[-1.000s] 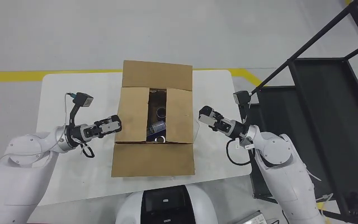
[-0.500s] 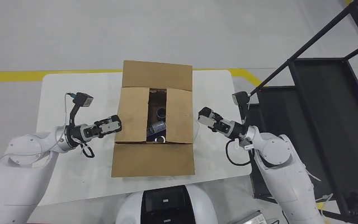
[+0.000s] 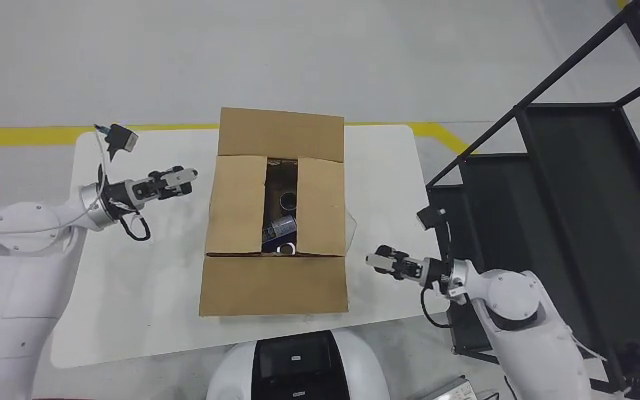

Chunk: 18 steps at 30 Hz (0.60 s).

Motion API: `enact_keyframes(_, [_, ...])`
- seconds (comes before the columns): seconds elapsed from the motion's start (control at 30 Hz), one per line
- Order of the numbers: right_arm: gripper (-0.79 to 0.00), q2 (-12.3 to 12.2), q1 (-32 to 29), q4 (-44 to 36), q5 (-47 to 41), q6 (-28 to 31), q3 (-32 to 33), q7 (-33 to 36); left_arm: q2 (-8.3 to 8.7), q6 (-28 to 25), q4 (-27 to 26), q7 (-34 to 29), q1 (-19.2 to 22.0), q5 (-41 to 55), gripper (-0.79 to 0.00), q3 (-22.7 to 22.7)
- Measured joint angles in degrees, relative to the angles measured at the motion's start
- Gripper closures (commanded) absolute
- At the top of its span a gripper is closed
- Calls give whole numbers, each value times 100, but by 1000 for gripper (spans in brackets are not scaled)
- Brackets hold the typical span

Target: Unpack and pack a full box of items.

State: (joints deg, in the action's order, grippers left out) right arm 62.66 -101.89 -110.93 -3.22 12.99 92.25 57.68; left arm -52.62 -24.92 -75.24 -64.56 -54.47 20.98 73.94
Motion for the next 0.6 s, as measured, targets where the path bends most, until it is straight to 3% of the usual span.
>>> enact_keyframes(0.17, [-785,3,-102,-18,-101,129,-360,128,-176,-269,920,-76,773,198,-785,-530])
enact_keyframes(0.5, [-785,3,-98,-20,-96,115,-353,127,-178,-266,923,-88,772,199,-785,-537])
enact_keyframes(0.6, [-785,-9,-70,124,35,-79,-399,145,-168,-176,732,273,701,-121,-785,-492])
